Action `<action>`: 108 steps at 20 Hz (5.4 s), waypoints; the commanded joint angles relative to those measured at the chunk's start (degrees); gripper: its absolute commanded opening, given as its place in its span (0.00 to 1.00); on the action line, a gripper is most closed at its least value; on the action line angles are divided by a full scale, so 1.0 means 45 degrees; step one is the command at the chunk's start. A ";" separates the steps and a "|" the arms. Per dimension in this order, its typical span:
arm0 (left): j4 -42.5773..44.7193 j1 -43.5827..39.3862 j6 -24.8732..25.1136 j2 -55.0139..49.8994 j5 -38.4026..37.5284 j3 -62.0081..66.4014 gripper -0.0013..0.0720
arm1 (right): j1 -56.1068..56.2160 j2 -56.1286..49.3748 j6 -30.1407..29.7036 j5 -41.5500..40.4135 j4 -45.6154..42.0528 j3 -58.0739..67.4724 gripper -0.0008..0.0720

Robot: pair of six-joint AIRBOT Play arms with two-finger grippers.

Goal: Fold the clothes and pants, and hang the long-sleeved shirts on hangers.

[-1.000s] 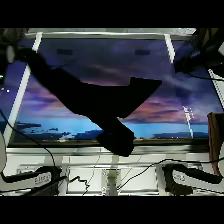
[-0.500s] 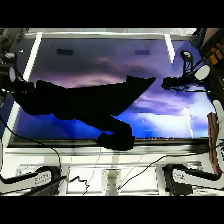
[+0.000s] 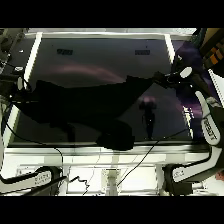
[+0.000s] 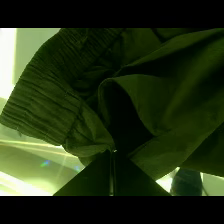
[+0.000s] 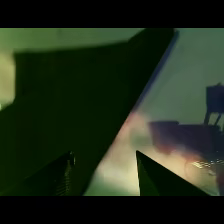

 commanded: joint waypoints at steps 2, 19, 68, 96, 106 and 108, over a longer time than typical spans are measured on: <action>-0.0010 0.0015 -0.0034 0.0005 0.0563 -0.0063 0.04 | 0.0010 -0.2157 0.2113 -0.0272 -0.0039 0.1549 0.64; -0.0908 0.0015 -0.0029 -0.0423 0.1491 -0.0073 0.04 | 0.0291 -0.3876 0.3381 -0.0209 -0.0311 0.3551 0.02; -0.0952 0.0015 -0.0024 -0.0340 0.3016 0.0083 0.04 | 0.1311 -0.2637 0.6008 0.3706 -0.2953 0.3172 0.67; -0.0913 0.0019 -0.4129 0.0073 1.3391 0.5421 0.04 | -0.0053 -0.0296 0.3696 -0.3483 -0.2633 0.8378 0.02; -0.0967 -0.0194 -0.4775 0.1549 1.1934 0.7257 0.04 | -0.0301 0.2778 0.1243 -0.2341 -0.2987 0.8340 0.02; -0.0423 -0.0379 -0.3764 0.2273 0.9811 0.7257 0.04 | -0.0267 0.3526 -0.0214 -0.1253 -0.3016 0.7941 0.02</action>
